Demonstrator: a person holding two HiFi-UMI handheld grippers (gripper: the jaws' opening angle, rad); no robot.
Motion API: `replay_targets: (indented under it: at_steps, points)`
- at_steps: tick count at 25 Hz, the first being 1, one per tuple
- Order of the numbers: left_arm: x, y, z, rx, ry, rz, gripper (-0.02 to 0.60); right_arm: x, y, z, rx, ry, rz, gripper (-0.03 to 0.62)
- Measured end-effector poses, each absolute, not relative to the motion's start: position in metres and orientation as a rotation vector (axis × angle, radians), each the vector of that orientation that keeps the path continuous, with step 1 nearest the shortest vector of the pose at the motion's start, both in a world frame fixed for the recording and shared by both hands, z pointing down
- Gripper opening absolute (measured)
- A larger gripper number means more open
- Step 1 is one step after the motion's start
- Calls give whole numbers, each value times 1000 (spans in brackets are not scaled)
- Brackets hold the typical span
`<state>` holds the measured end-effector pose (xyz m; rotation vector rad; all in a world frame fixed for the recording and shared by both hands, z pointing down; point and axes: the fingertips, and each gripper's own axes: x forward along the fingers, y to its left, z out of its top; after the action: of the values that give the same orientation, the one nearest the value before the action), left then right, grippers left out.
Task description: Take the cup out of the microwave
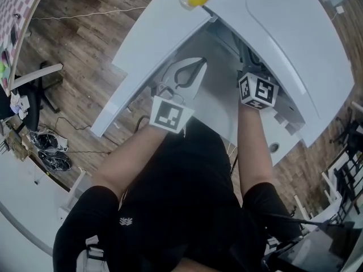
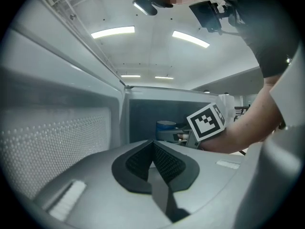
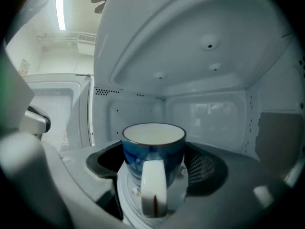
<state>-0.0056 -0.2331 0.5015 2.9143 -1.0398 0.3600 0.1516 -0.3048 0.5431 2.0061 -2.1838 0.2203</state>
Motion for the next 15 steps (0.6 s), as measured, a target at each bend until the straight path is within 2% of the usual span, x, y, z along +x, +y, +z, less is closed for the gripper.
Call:
replay_targets:
  at_steps: [15]
  points:
    - [-14, -229, 496, 2908, -1067, 344, 2, 151, -318, 549, 2006, -2127, 226, 391]
